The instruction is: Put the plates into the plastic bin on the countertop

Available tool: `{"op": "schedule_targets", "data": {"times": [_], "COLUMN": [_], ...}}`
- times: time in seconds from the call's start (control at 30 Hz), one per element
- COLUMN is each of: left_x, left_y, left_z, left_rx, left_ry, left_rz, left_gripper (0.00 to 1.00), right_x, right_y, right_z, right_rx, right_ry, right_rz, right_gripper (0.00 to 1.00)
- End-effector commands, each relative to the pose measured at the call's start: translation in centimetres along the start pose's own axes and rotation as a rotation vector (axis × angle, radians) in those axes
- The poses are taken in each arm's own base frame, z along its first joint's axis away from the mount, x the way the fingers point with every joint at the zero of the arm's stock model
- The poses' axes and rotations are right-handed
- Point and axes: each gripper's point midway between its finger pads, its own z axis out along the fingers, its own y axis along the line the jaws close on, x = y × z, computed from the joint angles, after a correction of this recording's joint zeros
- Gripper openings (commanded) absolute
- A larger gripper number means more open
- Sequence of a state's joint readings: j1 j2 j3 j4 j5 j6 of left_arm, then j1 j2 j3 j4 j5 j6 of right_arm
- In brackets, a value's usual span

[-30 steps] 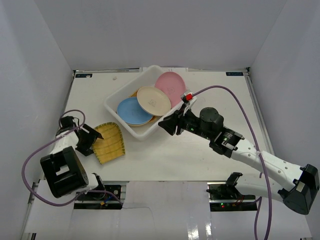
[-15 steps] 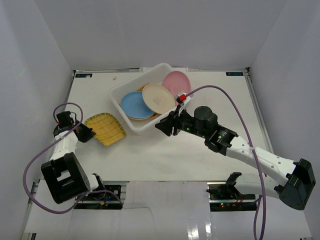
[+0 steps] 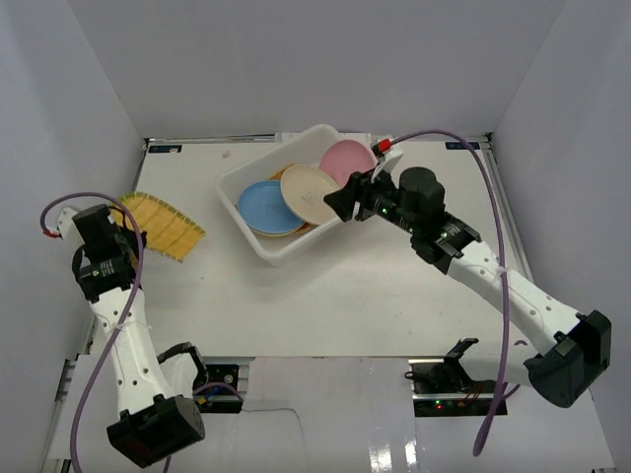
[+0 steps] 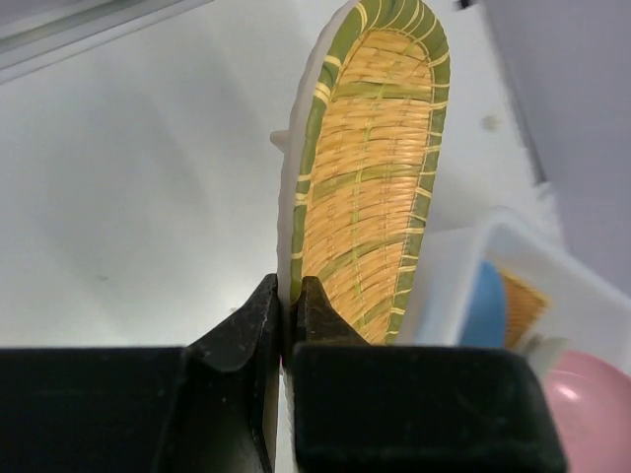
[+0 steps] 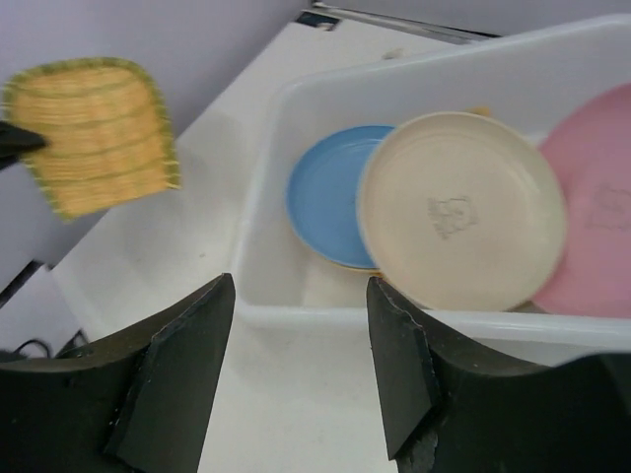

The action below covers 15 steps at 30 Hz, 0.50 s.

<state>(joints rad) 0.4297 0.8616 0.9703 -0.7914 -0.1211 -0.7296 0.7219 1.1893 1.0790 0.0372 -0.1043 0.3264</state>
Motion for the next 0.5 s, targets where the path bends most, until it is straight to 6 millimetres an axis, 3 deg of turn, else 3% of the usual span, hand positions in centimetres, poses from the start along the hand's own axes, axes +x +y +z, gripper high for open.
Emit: {"op": "schedule_targets", "data": {"times": [0.0, 0.03, 0.07, 0.1, 0.17, 0.2, 0.23, 0.27, 0.3, 0.33, 0.37, 0.4, 0.43, 0.47], "left_x": [-4.3, -6.0, -6.2, -7.1, -6.1, -4.8, -2.8, -0.2, 1.2, 2.5, 5.5, 7.0, 8.6, 10.3], "left_y": [-7.5, -10.1, -11.8, -12.7, -16.4, -17.5, -18.7, -20.1, -20.8, -21.5, -22.8, -23.5, -24.6, -25.1], "left_z": [-3.6, -5.8, -6.7, -7.6, -9.2, -9.4, -9.8, -9.6, -9.6, -9.4, -8.8, -9.0, -9.5, -8.5], "left_rx": [0.263, 0.357, 0.426, 0.461, 0.651, 0.725, 0.817, 0.881, 0.895, 0.893, 0.878, 0.887, 0.925, 0.915], "left_ry": [-0.048, -0.074, -0.056, -0.085, -0.014, 0.046, 0.148, 0.22, 0.25, 0.262, 0.283, 0.304, 0.329, 0.368], "left_rz": [-0.053, -0.051, -0.038, -0.036, -0.011, -0.004, 0.008, 0.004, 0.025, 0.057, 0.121, 0.152, 0.18, 0.195], "left_gripper": [0.0, 0.0, 0.0, 0.0, 0.0, 0.0, 0.0, 0.0, 0.0, 0.0, 0.0, 0.0, 0.0, 0.0], "right_x": [-0.9, -0.8, -0.8, -1.0, -1.1, -1.3, -0.1, -1.9, -1.7, -0.1, -1.6, -1.5, 0.3, 0.2], "right_y": [-6.1, -7.3, -9.9, -10.9, -14.4, -16.5, -18.6, -20.0, -21.0, -22.6, -22.8, -23.5, -24.8, -25.2], "right_z": [0.2, 0.5, 0.8, 0.5, 1.0, 1.0, 1.8, 1.9, 2.4, 3.5, 4.2, 4.8, 5.6, 6.1], "right_rx": [0.158, 0.189, 0.257, 0.287, 0.378, 0.462, 0.512, 0.551, 0.57, 0.593, 0.599, 0.606, 0.625, 0.635], "right_ry": [0.024, 0.033, 0.037, 0.031, 0.049, 0.044, 0.082, 0.063, 0.083, 0.137, 0.123, 0.151, 0.214, 0.222], "right_rz": [0.001, -0.001, 0.005, 0.003, -0.003, -0.013, -0.014, -0.038, -0.048, -0.055, -0.082, -0.109, -0.112, -0.125], "right_gripper": [0.63, 0.63, 0.64, 0.64, 0.68, 0.71, 0.73, 0.76, 0.76, 0.77, 0.77, 0.77, 0.76, 0.75]}}
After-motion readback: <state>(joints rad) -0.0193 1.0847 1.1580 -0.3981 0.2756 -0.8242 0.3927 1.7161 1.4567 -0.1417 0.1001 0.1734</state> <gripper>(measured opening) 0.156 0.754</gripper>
